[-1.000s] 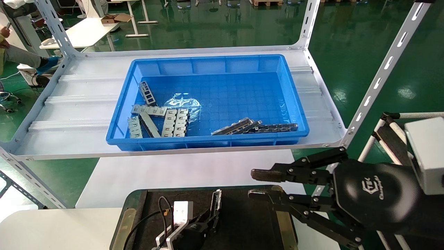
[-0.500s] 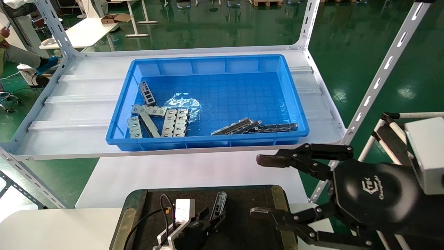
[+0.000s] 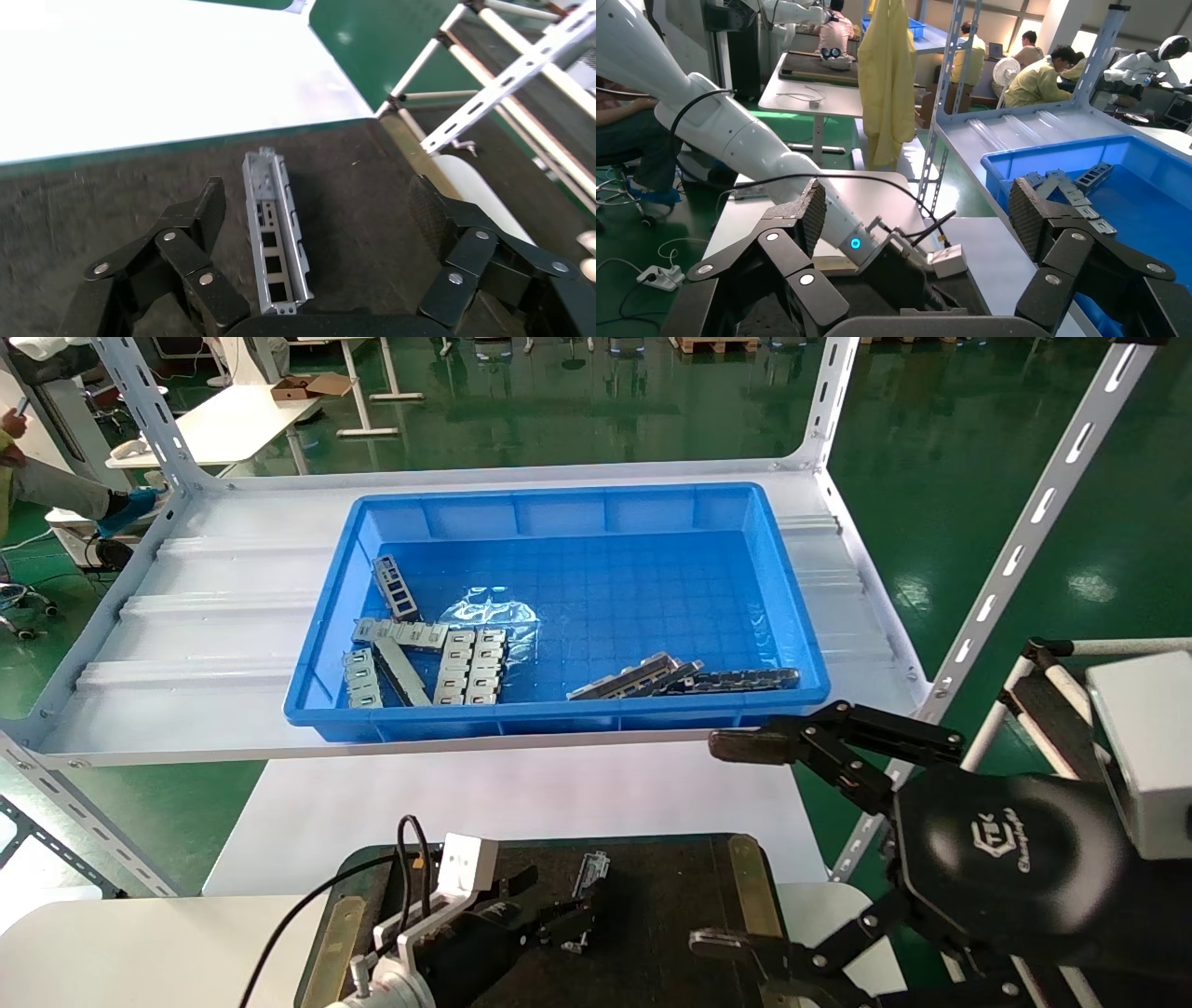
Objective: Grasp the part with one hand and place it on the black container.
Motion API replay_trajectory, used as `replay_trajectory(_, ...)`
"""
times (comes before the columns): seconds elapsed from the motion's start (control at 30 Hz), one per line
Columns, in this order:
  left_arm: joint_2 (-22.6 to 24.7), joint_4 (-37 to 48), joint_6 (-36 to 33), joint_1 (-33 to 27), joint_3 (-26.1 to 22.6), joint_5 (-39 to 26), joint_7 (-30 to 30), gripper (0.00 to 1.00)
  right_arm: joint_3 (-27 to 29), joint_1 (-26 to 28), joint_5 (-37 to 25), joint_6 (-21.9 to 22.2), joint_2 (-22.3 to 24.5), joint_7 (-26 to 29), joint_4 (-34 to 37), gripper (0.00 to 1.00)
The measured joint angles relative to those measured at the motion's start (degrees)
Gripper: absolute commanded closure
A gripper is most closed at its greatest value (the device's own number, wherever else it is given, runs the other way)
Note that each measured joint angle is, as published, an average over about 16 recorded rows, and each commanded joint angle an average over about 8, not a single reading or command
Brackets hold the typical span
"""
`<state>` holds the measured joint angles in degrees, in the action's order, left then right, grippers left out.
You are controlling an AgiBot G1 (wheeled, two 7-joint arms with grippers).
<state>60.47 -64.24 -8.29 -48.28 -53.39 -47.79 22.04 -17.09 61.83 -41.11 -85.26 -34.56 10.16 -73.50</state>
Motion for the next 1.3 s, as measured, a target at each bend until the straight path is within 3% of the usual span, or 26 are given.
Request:
replay_trajectory(0.27, -4.8, -0.03, -13.34, -0.98, 4.1, 2.02, -4.35, 0.0, -0.02, 0.01, 0.02, 0.01, 0.01, -0.01, 0.0, 0.0)
replay_trajectory(0.73, -9.93, 7.85, -39.8, -4.95, 11.3, 5.43, -20.35, 0.0, -0.07, 0.01, 0.05, 0.03, 0.03, -0.03, 0.0, 0.0)
replay_trajectory(1.3, -13.08, 23.06, -65.84, -13.5, 12.5, 5.69, -32.11, 0.0, -0.12, 0.03, 0.08, 0.05, 0.05, -0.06, 0.0, 0.0)
